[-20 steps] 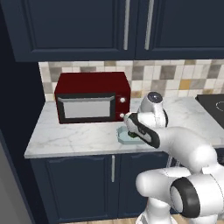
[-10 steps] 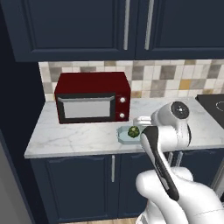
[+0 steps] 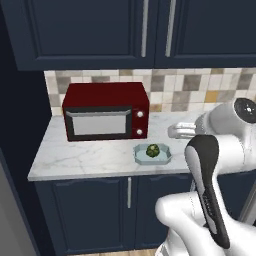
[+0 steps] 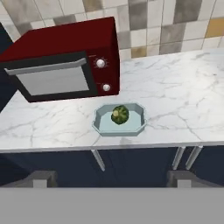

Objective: Take the lemon and broccoli out of the freezer and place them in the tupperware container on the counter. Then put the tupperware containing the vegetables back in the freezer.

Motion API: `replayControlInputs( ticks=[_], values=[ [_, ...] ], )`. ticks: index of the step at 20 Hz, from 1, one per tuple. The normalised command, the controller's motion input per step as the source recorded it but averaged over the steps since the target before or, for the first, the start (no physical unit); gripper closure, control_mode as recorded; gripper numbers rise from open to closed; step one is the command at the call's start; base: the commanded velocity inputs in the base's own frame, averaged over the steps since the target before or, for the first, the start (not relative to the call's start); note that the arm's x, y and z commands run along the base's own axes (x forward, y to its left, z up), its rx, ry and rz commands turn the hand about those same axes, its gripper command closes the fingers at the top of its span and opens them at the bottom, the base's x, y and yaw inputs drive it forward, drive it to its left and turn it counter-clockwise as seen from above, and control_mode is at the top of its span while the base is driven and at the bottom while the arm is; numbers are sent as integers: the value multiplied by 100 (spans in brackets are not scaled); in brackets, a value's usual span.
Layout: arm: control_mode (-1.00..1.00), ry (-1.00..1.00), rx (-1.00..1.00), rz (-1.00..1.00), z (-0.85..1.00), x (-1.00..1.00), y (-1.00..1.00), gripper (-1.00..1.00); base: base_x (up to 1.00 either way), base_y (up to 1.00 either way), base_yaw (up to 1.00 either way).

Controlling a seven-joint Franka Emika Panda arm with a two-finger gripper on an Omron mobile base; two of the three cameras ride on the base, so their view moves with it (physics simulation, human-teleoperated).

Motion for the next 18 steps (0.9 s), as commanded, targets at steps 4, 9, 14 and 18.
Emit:
replayControlInputs(
  ticks=[4, 9, 14, 18],
  values=[
    [-100, 11, 0, 0, 56, -100, 0, -100, 0, 0, 0],
    [-100, 23, 0, 0, 6, -60, -5, -100, 0, 0, 0],
    [100, 9, 0, 0, 0, -26, -1, -100, -37, 0, -1],
    [100, 0, 0, 0, 0, 0, 0, -100, -100, 34, 0]
  ],
)
